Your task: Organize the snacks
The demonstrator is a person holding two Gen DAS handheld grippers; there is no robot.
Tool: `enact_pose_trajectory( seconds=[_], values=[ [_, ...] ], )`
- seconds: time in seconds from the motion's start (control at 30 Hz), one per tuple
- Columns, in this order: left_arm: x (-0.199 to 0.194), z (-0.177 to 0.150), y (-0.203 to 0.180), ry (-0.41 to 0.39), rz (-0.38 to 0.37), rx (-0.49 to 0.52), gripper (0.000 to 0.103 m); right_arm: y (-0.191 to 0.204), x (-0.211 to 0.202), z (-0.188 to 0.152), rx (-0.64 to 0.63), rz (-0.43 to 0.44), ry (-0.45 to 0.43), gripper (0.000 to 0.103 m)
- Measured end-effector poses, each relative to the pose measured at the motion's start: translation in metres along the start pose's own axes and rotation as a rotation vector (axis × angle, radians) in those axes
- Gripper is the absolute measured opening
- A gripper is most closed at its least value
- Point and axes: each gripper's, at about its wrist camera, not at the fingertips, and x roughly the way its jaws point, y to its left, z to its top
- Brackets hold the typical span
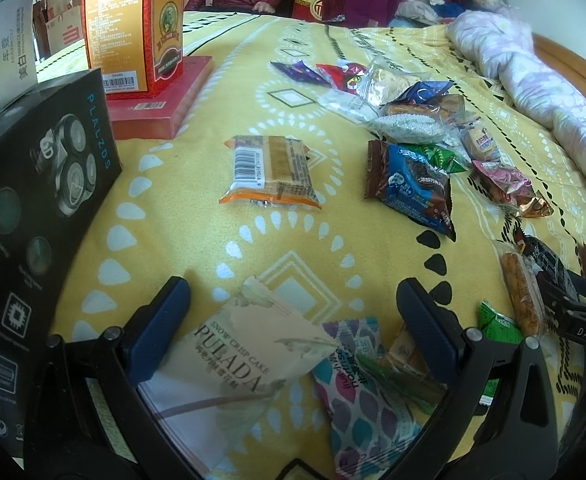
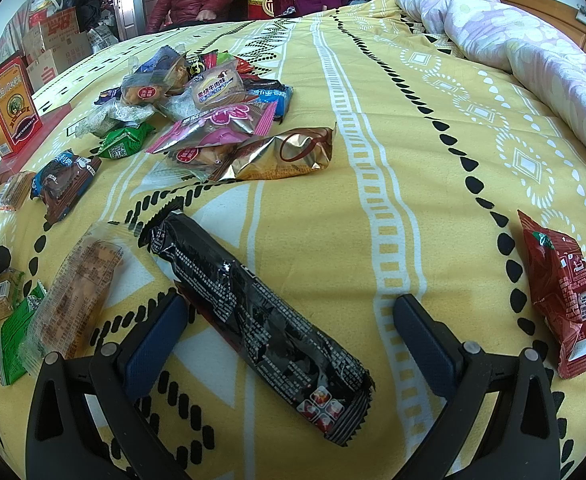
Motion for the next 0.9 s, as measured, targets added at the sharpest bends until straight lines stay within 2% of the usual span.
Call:
enact_pose_trajectory(
  seconds=[0.47,0.6,0.7,0.8,0.83,0.9],
  values=[
    [-0.002,0.001,-0.001,0.003,0.0,0.0,0.103,0.0,0.0,0.0,0.001,-0.001,-0.003,0.103],
    [-0.001,0.005,-0.003,0.045,0.009,-0.008,0.103,0.003,0.0,0.0,-0.01,-0.019,-0.001,0.103],
    [-0.003,0.009,0.001,0.091,-0.022,-0.043,0.103,0.005,0.002,0.001,-0.009,-0.016,-0.005,0.103],
    [-0.005,0.008,0.005,0.099,-0.081,-0.041,0.103,-0.005,0.001,0.001,0.031,0.046,0.014,0.103],
    [-0.007,0.007,0.008,0.088,-0.112,-0.043,0.103,-0.009,0.001,0.008,0.03,0.073,0.05,0.103],
    [-0.01,0.005,0.013,0.066,-0.153,-0.046,0.103,-0.01,-0.009,0.025,0.027,0.199,0.08,0.103]
  ],
)
